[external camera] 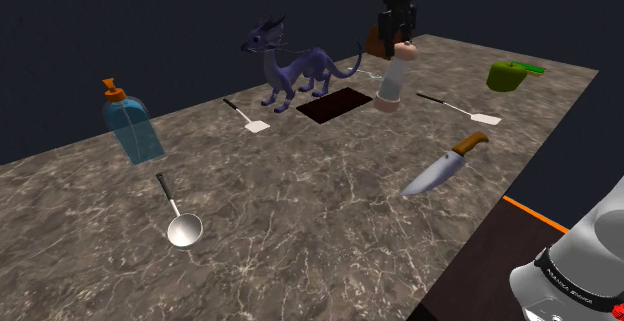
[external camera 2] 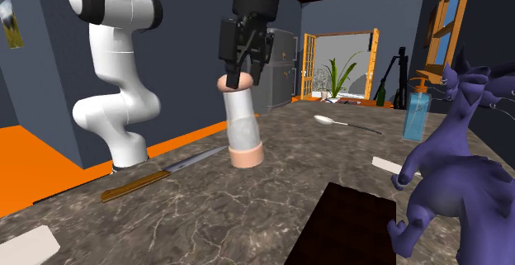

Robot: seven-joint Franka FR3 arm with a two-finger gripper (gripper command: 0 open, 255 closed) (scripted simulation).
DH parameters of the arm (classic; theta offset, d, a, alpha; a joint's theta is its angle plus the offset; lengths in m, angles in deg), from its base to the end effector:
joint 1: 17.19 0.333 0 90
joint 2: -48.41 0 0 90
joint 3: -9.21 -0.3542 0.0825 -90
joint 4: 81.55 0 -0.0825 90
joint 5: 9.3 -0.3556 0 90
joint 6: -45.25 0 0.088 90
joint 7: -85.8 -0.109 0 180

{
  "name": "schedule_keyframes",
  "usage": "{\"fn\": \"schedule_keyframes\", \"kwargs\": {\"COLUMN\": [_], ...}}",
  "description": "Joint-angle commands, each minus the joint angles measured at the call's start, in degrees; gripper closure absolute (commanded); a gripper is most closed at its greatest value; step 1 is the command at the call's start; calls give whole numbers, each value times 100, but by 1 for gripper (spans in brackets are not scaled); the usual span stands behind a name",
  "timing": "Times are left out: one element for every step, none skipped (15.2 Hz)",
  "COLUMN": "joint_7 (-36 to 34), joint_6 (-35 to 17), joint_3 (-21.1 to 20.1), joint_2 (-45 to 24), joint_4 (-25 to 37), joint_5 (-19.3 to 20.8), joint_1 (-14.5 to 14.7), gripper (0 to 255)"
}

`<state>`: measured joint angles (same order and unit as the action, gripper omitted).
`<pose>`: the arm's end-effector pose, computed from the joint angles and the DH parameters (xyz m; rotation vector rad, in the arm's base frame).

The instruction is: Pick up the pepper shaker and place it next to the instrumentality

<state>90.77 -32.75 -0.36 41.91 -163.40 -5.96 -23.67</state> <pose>0.5416 0.0155 0.6461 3.0860 0.2075 -0.2787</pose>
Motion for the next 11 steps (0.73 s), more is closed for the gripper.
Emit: {"fn": "schedule_keyframes", "kwargs": {"joint_7": [287, 420, 553, 685, 817, 948, 1078, 1208, 1337, 1465, 1593], "joint_6": [33, 31, 31, 33, 36, 41, 48, 58, 69, 84, 101], "joint_3": [120, 178, 236, 292, 349, 404, 458, 512, 563, 615, 665], "joint_2": [-67, -86, -112, -144, -183, -228, -279, -337, -401, -473, -551], "joint_4": [113, 139, 172, 214, 265, 324, 392, 469, 555, 652, 759], "joint_5": [48, 67, 86, 106, 124, 143, 161, 179, 196, 212, 227], "joint_1": [-148, -220, -292, -365, -437, -509, -581, -653, -726, -799, -871], "gripper": [255, 255, 255, 255, 255, 255, 255, 255, 255, 255, 255]}}
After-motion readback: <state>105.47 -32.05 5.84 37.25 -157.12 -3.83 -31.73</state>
